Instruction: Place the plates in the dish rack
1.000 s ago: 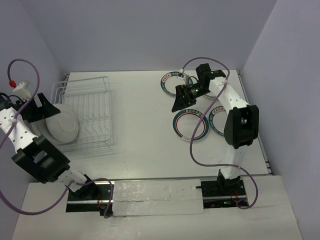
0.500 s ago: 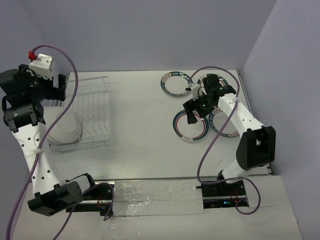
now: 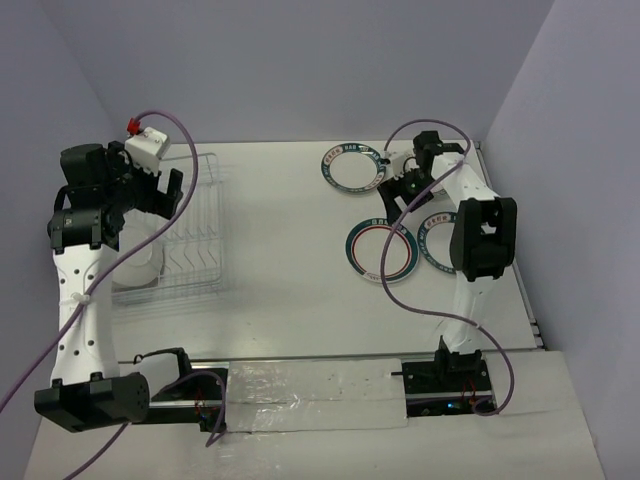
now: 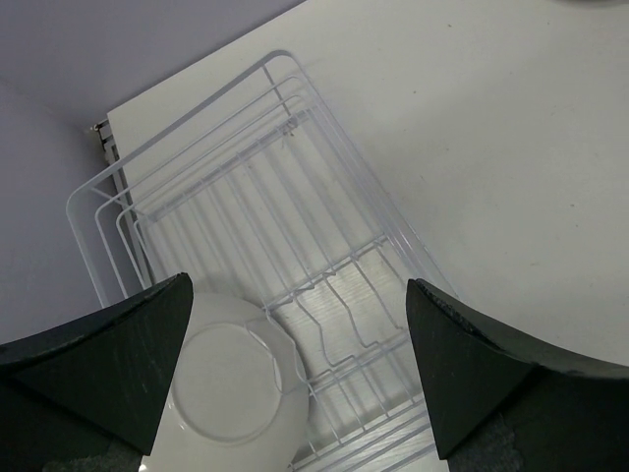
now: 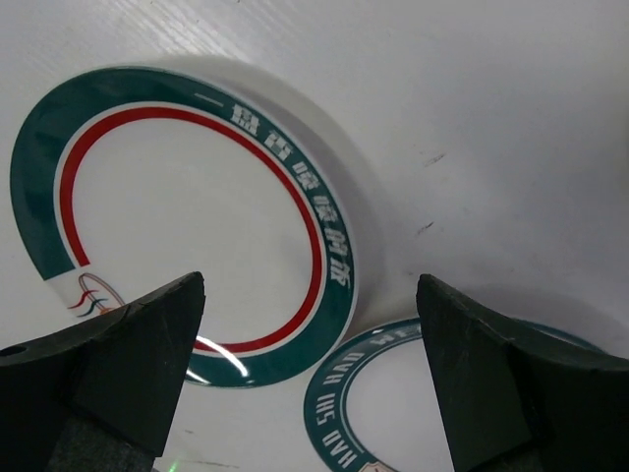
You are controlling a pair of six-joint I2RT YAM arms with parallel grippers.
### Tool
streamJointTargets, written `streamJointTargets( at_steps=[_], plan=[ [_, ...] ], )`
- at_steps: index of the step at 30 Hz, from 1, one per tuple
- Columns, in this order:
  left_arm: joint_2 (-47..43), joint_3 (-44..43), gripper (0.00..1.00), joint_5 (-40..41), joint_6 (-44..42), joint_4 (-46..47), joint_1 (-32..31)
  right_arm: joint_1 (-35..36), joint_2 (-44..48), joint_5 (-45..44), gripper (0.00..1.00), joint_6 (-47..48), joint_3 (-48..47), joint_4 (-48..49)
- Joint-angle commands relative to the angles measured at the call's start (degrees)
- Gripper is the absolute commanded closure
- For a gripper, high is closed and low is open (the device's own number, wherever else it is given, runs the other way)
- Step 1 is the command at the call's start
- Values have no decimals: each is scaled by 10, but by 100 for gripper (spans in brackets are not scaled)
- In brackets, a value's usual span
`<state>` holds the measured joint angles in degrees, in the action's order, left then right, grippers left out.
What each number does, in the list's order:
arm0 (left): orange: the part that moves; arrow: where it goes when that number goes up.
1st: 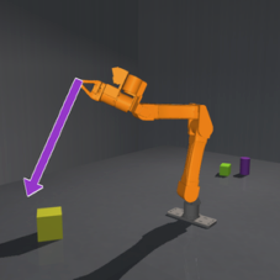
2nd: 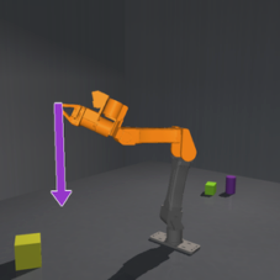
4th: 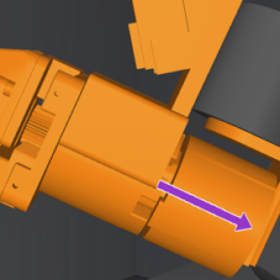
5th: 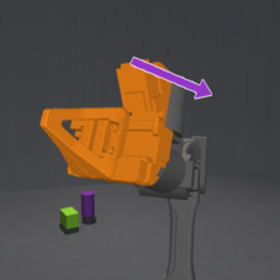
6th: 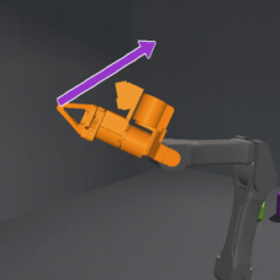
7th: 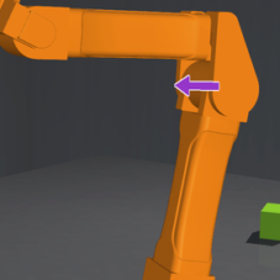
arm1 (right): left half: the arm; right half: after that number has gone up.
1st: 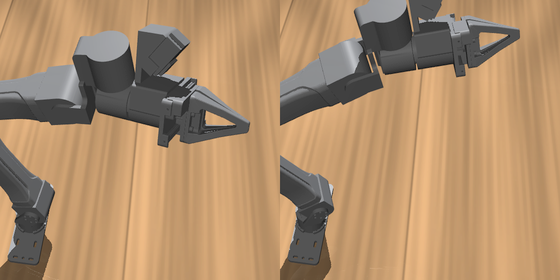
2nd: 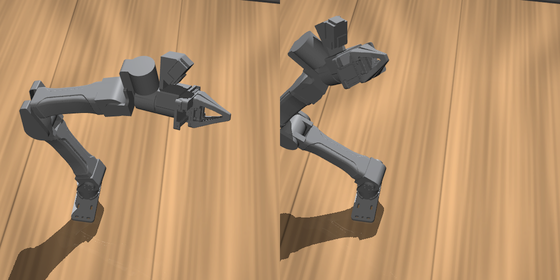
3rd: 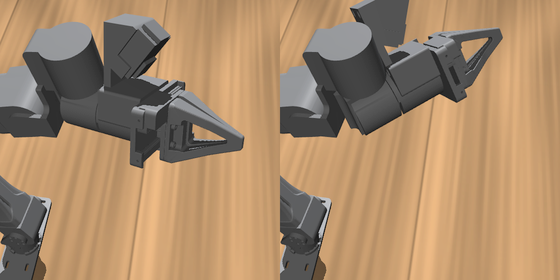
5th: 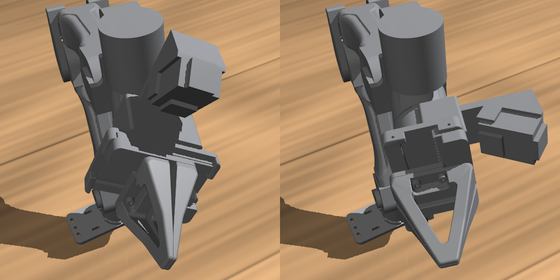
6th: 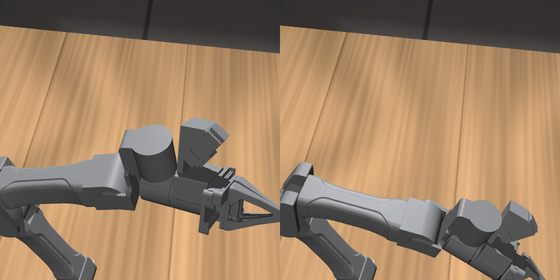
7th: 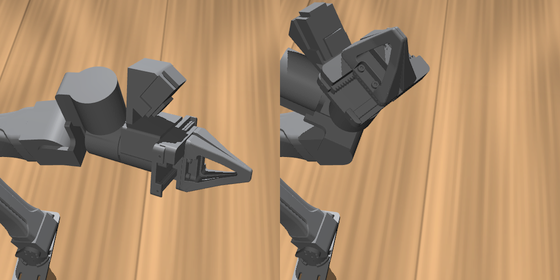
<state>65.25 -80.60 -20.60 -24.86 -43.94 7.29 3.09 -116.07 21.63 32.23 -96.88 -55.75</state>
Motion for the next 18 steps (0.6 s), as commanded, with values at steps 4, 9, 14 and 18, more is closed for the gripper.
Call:
streamJointTargets(
  at_steps=[4, 9, 14, 18],
  plan=[
    [-10, -1, 1, 29, 15, 16, -32, -18, -76, 32, 8, 39, -91, -70],
    [-4, -2, 1, 35, 24, 24, -45, -25, -140, 69, 20, 62, -140, -131],
    [-3, -1, 1, 44, 28, 26, -55, -27, -212, 110, 30, 91, -221, -202],
    [-7, 4, 1, 51, 29, 29, -61, -27, -258, 142, 42, 107, -277, -271]
  ],
)
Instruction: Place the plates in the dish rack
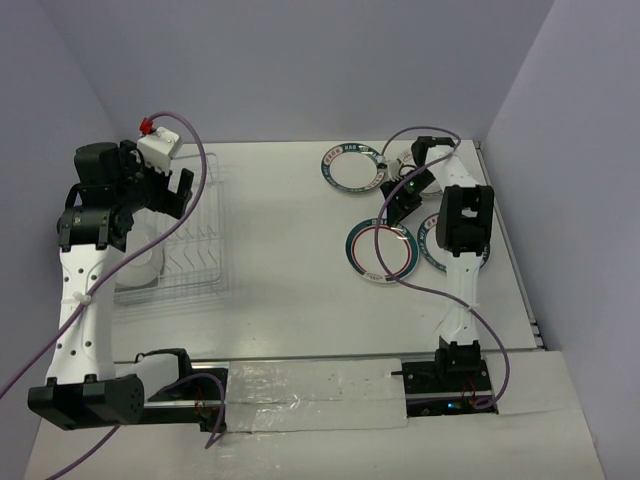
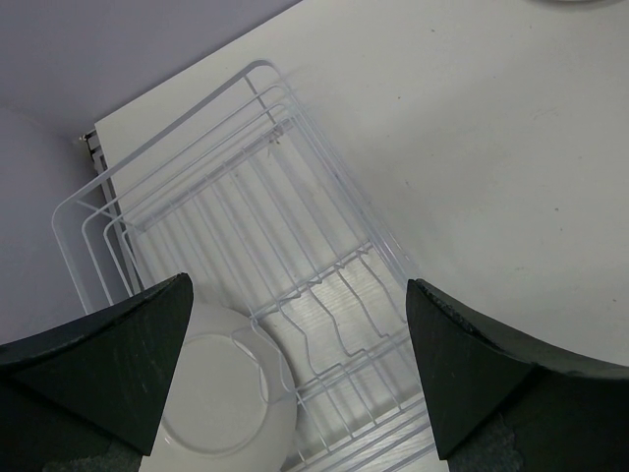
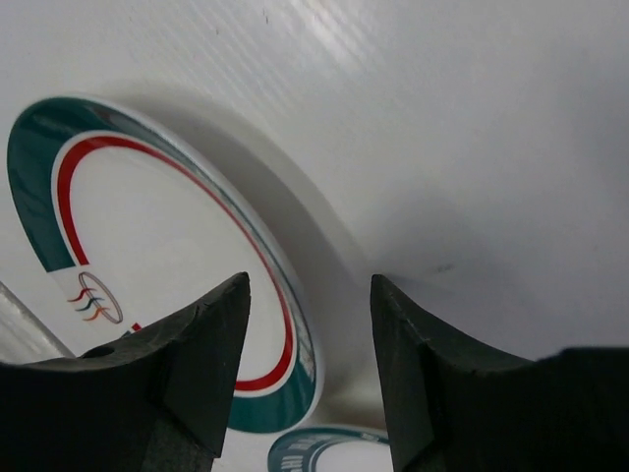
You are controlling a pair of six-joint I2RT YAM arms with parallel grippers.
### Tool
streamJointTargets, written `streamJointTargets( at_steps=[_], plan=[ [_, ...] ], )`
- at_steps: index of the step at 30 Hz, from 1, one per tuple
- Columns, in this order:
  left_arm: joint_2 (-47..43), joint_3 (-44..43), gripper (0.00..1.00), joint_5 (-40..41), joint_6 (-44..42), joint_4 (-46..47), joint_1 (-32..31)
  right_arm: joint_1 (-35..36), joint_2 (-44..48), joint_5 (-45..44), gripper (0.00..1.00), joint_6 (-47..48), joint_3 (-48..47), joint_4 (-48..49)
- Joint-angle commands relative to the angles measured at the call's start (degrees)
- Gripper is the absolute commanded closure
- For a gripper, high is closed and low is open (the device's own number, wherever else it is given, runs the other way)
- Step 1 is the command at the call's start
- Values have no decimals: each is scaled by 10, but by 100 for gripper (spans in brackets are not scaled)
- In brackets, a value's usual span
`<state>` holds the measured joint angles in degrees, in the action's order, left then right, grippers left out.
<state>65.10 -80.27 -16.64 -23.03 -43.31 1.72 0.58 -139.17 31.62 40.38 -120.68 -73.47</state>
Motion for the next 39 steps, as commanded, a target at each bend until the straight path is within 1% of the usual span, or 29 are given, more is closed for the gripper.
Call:
streamJointTargets(
  at_steps=[1, 7, 10, 11, 13, 14, 15, 16, 18, 19, 21, 22, 23, 24, 25, 26, 27, 28, 29, 30, 31, 33, 34, 37, 39],
  plan=[
    [-5, 2, 1, 13, 11, 23, -6, -1, -29, 43, 43, 23, -36, -94],
    [-7, 5, 1, 17, 9, 26, -10, -1, -43, 35, 52, 26, 3, -94],
    [-6, 6, 1, 16, 8, 25, -12, -1, -40, 35, 59, 30, 28, -95],
    [-6, 6, 1, 14, 8, 24, -13, -1, -38, 36, 67, 31, 33, -94],
    [-6, 9, 1, 9, 9, 25, -13, -1, -32, 44, 75, 31, 45, -95],
    [-6, 12, 1, 2, 9, 25, -13, -1, -29, 48, 88, 30, 48, -95],
    [-7, 14, 1, -6, 7, 24, -13, -1, -27, 58, 97, 24, 48, -95],
    [-7, 20, 1, -15, -3, 22, -31, -1, -20, 67, 100, 19, 46, -95],
    [-14, 33, 1, -12, -12, 30, -53, -1, -9, 92, 100, 1, 35, -95],
    [-20, 48, 1, -7, -25, 38, -83, -1, 3, 128, 100, -6, 30, -95],
    [-33, 63, 1, 19, -39, 52, -122, -1, 26, 175, 100, -33, 17, -94],
    [-36, 69, 1, 27, -58, 53, -169, 0, 35, 222, 100, -42, 14, -93],
    [-35, 71, 1, 37, -68, 52, -198, 5, 44, 243, 100, -50, 12, -89],
    [-33, 73, 1, 69, -75, 51, -225, 7, 70, 262, 100, -80, 21, -77],
    [-31, 78, 1, 84, -89, 51, -285, 11, 85, 289, 100, -102, 32, -58],
    [-28, 82, 1, 96, -96, 51, -317, 19, 101, 298, 100, -128, 48, -7],
    [-27, 86, 1, 120, -106, 53, -346, 23, 136, 305, 100, -179, 83, 24],
    [-26, 95, 1, 133, -113, 57, -377, 28, 151, 309, 100, -201, 98, 50],
    [-21, 100, 1, 145, -120, 64, -436, 34, 164, 315, 100, -221, 111, 84],
    [-16, 103, 1, 156, -127, 67, -462, 46, 180, 320, 100, -245, 125, 94],
    [-9, 106, 1, 163, -141, 67, -505, 51, 183, 327, 100, -251, 126, 96],
    [13, 109, 1, 185, -158, 70, -540, 68, 187, 346, 100, -252, 118, 78],
    [20, 116, 1, 195, -166, 74, -570, 73, 188, 350, 100, -251, 115, 72],
    [38, 134, 2, 208, -196, 89, -612, 88, 200, 365, 100, -259, 124, 68],
    [47, 141, 4, 210, -211, 96, -625, 94, 210, 371, 100, -266, 132, 73]
  ],
)
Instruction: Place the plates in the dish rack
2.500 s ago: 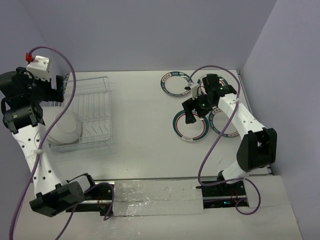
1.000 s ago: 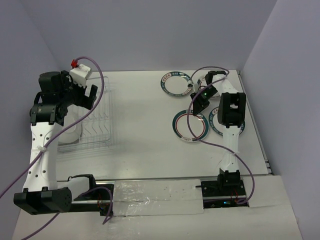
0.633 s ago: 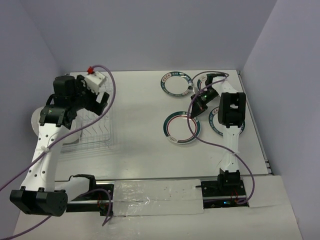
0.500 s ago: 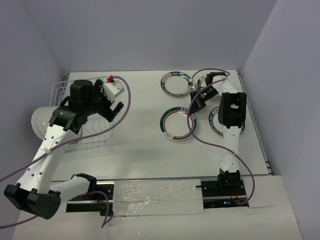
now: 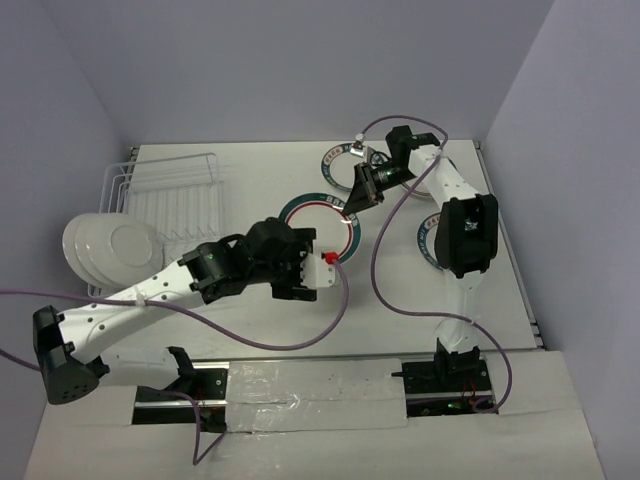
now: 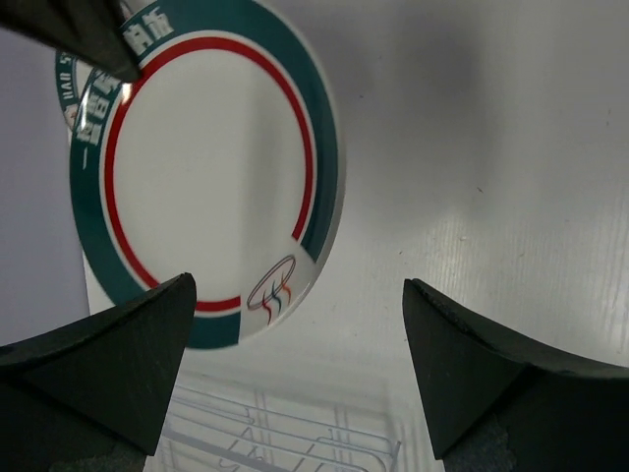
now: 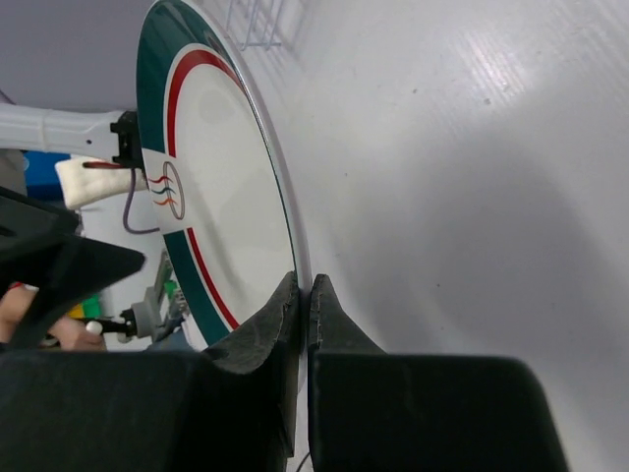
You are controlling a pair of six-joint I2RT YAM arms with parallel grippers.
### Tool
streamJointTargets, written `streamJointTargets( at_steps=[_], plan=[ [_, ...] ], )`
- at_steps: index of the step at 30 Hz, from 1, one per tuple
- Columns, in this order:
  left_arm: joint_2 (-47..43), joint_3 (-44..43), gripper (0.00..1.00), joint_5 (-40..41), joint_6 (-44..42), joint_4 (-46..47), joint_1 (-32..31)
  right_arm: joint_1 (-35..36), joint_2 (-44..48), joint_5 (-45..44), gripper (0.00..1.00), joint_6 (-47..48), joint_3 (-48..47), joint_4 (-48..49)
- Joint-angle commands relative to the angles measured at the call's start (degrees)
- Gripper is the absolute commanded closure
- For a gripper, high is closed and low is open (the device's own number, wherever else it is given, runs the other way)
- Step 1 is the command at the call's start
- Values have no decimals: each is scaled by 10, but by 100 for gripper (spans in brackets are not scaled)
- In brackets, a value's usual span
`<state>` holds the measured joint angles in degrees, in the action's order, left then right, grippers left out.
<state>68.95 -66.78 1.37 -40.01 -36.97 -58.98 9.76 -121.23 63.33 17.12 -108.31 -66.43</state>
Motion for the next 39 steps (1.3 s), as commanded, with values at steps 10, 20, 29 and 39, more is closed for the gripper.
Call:
streamJointTargets(
  at_steps=[10, 20, 29, 39],
  plan=[
    [74, 21, 23, 44, -72, 46, -37, 34, 24, 79, 100, 17, -8, -81],
    [58, 51, 100, 152, -52, 128, -37, 50, 6, 90, 71, 91, -28, -163],
    [-29, -115, 100, -55, 176, -1, 179, 23, 74, 21, 0, -44, -35, -28],
    [-131, -126, 100, -247, 374, -20, 494, -1, 115, -33, 0, -86, -6, 50]
  ],
)
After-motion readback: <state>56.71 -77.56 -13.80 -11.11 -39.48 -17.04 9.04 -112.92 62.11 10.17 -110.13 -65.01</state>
